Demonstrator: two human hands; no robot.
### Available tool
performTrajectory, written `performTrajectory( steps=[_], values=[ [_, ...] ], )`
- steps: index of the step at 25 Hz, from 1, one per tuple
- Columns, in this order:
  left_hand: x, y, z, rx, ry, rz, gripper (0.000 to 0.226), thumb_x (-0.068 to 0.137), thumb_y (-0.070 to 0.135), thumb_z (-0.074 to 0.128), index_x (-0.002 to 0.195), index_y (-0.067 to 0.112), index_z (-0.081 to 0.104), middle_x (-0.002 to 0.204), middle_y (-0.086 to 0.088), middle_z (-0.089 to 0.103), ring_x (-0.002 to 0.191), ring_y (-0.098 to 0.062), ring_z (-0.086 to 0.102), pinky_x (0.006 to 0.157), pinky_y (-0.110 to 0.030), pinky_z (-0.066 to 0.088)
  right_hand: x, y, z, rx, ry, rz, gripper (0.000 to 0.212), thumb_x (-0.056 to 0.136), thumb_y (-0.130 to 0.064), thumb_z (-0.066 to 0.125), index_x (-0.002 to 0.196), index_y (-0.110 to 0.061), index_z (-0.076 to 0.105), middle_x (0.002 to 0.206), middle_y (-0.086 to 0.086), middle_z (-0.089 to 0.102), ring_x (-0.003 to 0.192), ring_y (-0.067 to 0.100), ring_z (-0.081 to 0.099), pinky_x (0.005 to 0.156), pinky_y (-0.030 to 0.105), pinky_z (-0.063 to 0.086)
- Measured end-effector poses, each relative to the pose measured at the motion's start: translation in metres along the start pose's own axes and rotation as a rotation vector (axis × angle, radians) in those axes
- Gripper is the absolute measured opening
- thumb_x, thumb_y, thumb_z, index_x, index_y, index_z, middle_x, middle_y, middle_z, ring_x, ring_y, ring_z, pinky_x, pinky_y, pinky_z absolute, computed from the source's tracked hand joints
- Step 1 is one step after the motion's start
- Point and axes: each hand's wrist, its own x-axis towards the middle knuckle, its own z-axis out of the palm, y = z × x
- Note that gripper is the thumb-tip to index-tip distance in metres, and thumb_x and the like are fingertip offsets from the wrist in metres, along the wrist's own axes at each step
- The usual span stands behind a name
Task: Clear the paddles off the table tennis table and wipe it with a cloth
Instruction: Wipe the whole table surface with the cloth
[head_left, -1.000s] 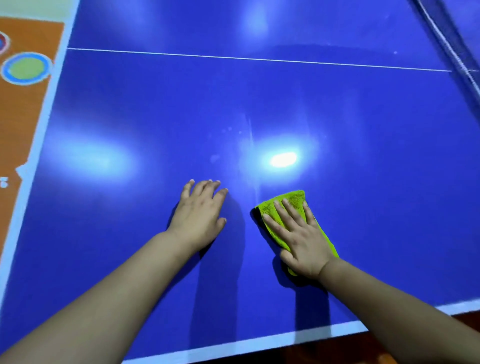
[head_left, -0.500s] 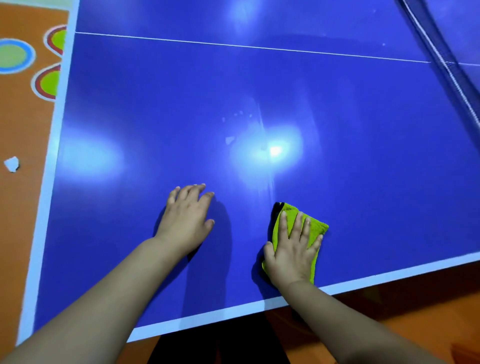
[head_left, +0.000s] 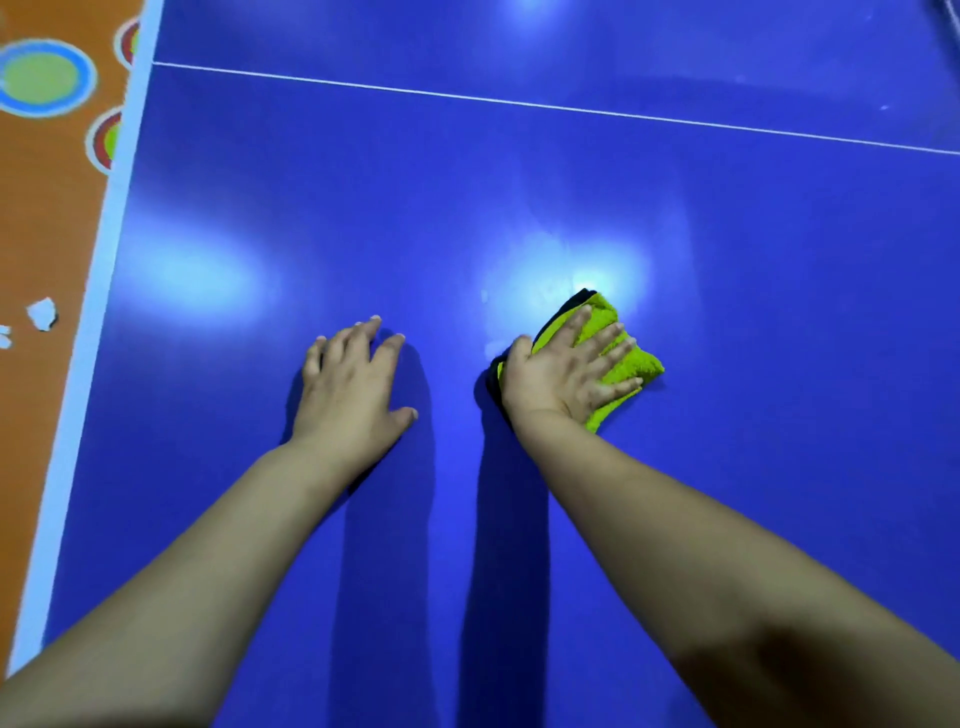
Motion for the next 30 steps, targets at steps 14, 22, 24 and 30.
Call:
performTrajectory(
  steps=[14,22,24,30],
  values=[
    [0.074,-0.021,-0.006,0.094,-0.176,0.089,0.11,0.057,0.071,0.049,0.148,0.036,-0.002,0.156,0.01,-0.006,0.14,-0.018,-0.003,0.113,-0.042,-0.008,0.212,-0.152,-0.033,-0.1,0.051,-0.503,0.069,0.09,-0.039,0.036,0.153,-0.025,0.012,0.161,0.012,0.001,0.148,0.03,-0.004,0.112,0.062,-0.003],
    [0.073,-0.017,-0.01,0.122,-0.224,0.065,0.11,0.065,0.069,0.059,0.147,0.036,-0.007,0.156,0.011,-0.011,0.142,-0.017,-0.006,0.115,-0.042,-0.006,0.201,-0.119,-0.037,-0.333,0.003,-1.18,0.079,0.074,-0.042,0.025,0.152,-0.037,0.012,0.162,0.002,0.002,0.148,0.02,0.0,0.116,0.054,-0.001],
    [0.074,-0.016,-0.013,0.134,-0.238,0.062,0.109,0.066,0.067,0.06,0.148,0.033,-0.004,0.156,0.009,-0.01,0.142,-0.018,-0.004,0.116,-0.043,-0.003,0.173,-0.096,-0.034,-0.369,-0.006,-1.244,0.082,0.07,-0.044,0.017,0.152,-0.036,0.011,0.162,0.003,0.003,0.149,0.021,0.0,0.116,0.055,0.0],
    [0.034,0.008,-0.013,0.245,-0.05,0.023,0.081,0.082,0.049,0.057,0.147,0.018,0.019,0.156,-0.003,0.015,0.141,-0.022,0.012,0.115,-0.043,0.007,0.07,-0.002,-0.02,-0.369,0.002,-1.356,0.08,0.071,-0.042,0.028,0.15,-0.03,0.026,0.159,0.009,0.018,0.147,0.027,0.014,0.115,0.06,0.01]
  ],
)
